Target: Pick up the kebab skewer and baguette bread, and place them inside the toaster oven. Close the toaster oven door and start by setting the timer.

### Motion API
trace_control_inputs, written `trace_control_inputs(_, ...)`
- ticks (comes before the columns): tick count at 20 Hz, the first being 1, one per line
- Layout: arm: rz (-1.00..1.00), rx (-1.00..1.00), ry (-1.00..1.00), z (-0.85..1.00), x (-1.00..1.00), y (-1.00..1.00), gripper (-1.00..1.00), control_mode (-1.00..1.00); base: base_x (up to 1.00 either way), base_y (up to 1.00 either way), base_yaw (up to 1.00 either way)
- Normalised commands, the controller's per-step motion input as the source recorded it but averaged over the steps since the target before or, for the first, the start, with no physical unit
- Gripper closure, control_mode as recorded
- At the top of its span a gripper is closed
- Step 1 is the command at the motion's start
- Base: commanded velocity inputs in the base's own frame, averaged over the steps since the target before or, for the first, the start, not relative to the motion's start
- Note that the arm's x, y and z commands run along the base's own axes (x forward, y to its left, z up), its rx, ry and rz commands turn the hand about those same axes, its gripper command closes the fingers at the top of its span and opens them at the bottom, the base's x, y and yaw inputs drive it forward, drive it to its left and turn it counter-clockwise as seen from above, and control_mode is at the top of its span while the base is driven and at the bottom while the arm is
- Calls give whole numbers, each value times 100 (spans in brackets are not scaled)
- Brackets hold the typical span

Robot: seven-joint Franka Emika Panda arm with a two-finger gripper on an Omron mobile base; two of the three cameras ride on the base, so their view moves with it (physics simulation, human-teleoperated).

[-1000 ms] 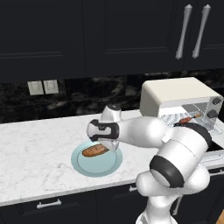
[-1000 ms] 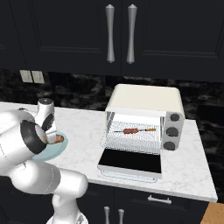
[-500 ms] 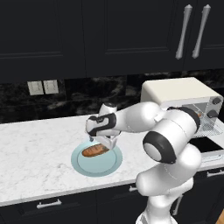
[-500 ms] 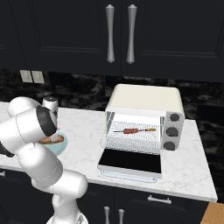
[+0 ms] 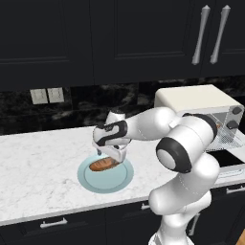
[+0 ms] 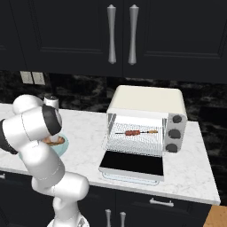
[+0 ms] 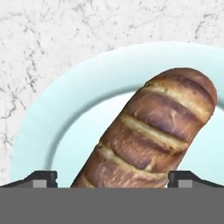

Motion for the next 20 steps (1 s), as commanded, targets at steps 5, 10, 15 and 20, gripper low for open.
trace_control_inputs(5,-5,0,0,-21,-18,4,-100,-100,0,0,0)
trace_control_inputs(10,-6,0,0,-21,-5,2,-100,-100,0,0,0)
trace_control_inputs(15,-5,0,1,-28,0,0,-100,-100,0,0,0)
trace_control_inputs(20,-4,0,2,-40,0,0,-100,-100,0,0,0)
